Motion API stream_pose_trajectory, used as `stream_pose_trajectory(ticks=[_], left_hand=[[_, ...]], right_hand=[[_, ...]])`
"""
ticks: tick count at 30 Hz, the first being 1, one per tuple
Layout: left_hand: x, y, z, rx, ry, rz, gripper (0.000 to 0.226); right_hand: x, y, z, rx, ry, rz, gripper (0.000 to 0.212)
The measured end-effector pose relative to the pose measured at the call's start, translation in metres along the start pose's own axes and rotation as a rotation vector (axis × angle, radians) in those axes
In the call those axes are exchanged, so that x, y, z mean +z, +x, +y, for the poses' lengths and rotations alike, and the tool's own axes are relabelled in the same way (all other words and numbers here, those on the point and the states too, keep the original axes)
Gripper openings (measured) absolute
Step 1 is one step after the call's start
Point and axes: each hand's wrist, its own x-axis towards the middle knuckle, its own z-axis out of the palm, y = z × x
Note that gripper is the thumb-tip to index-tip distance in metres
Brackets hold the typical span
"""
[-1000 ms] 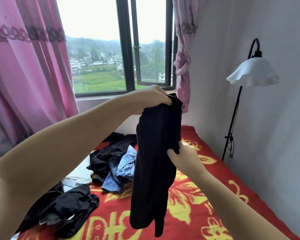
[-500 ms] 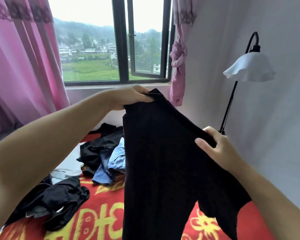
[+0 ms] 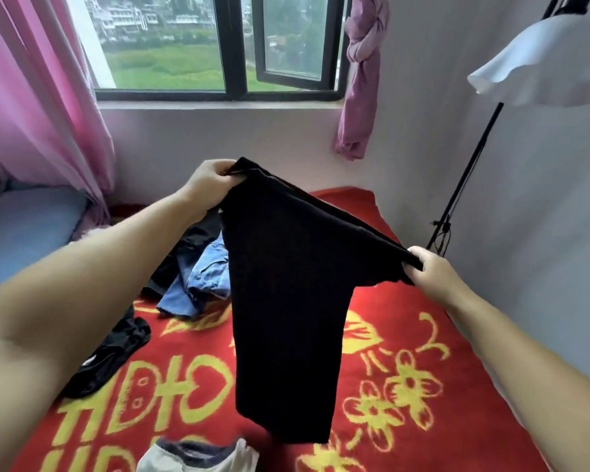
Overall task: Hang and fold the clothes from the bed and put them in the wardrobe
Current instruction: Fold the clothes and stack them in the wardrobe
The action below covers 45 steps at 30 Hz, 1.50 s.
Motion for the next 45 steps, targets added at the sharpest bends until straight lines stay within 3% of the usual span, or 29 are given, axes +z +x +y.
stream_pose_trajectory(ticks=[2, 6, 9, 10, 11, 12, 14, 15, 18, 20, 22, 25, 28, 31, 33, 37, 41, 43, 45], left_hand=[[0.002, -0.005, -0.005, 0.033, -0.098, 0.038, 0.036], [0.002, -0.041, -0.016, 0.052, -0.178, -0.082, 0.035], [0.005, -0.084, -0.055, -0.054, -0.081, -0.418, 0.014], [0.01, -0.1, -0.075, -0.126, 0.042, -0.567, 0.029], [0.022, -0.117, -0.102, -0.185, 0.159, -0.708, 0.028], [0.035, -0.14, -0.13, -0.249, 0.212, -0.812, 0.02], [0.071, -0.187, -0.2, -0.215, 0.355, -0.953, 0.057], [0.092, -0.214, -0.244, -0.129, 0.478, -0.963, 0.064], [0.147, -0.309, -0.381, 0.131, 0.766, -1.005, 0.037], [0.168, -0.369, -0.444, 0.047, 0.96, -1.192, 0.032], [0.192, -0.413, -0.458, -0.066, 0.997, -1.285, 0.037], [0.227, -0.422, -0.438, -0.034, 0.97, -1.236, 0.03], [0.277, -0.406, -0.43, 0.251, 0.917, -0.999, 0.024], [0.335, -0.376, -0.421, 0.307, 0.81, -0.785, 0.039], [0.371, -0.362, -0.418, 0.307, 0.817, -0.714, 0.044], [0.416, -0.359, -0.414, 0.172, 0.928, -0.745, 0.067], [0.422, -0.358, -0.418, 0.131, 0.902, -0.579, 0.046], [0.419, -0.357, -0.422, 0.138, 0.846, -0.519, 0.03], [0.416, -0.357, -0.423, 0.077, 0.705, -0.489, 0.032]], right_hand=[[-0.01, 0.01, -0.002, -0.116, -0.017, 0.093, 0.006], [-0.021, 0.009, 0.026, -0.42, -0.124, 0.299, 0.027], [-0.006, -0.017, 0.066, -0.598, -0.264, 0.279, 0.022], [0.005, -0.03, 0.081, -0.641, -0.328, 0.247, 0.02], [0.02, -0.044, 0.098, -0.669, -0.382, 0.197, 0.02], [0.038, -0.059, 0.117, -0.673, -0.423, 0.128, 0.022], [0.084, -0.093, 0.158, -0.639, -0.48, -0.022, 0.025], [0.111, -0.112, 0.182, -0.608, -0.493, -0.107, 0.022], [0.199, -0.181, 0.242, -0.416, -0.574, -0.502, 0.022], [0.248, -0.232, 0.274, -0.216, -0.685, -0.89, 0.037], [0.274, -0.275, 0.292, 0.031, -0.607, -1.139, 0.042], [0.284, -0.281, 0.299, 0.239, -0.378, -0.912, 0.033], [0.276, -0.241, 0.314, 0.427, -0.195, -0.546, 0.033], [0.27, -0.189, 0.327, 0.515, -0.054, -0.316, 0.029], [0.277, -0.16, 0.332, 0.569, -0.001, -0.336, 0.031], [0.304, -0.124, 0.339, 0.599, -0.064, -0.48, 0.049], [0.315, -0.103, 0.335, 0.547, -0.148, -0.608, 0.015], [0.31, -0.102, 0.333, 0.469, -0.083, -0.57, 0.017], [0.299, -0.107, 0.331, 0.41, 0.032, -0.491, 0.013]])
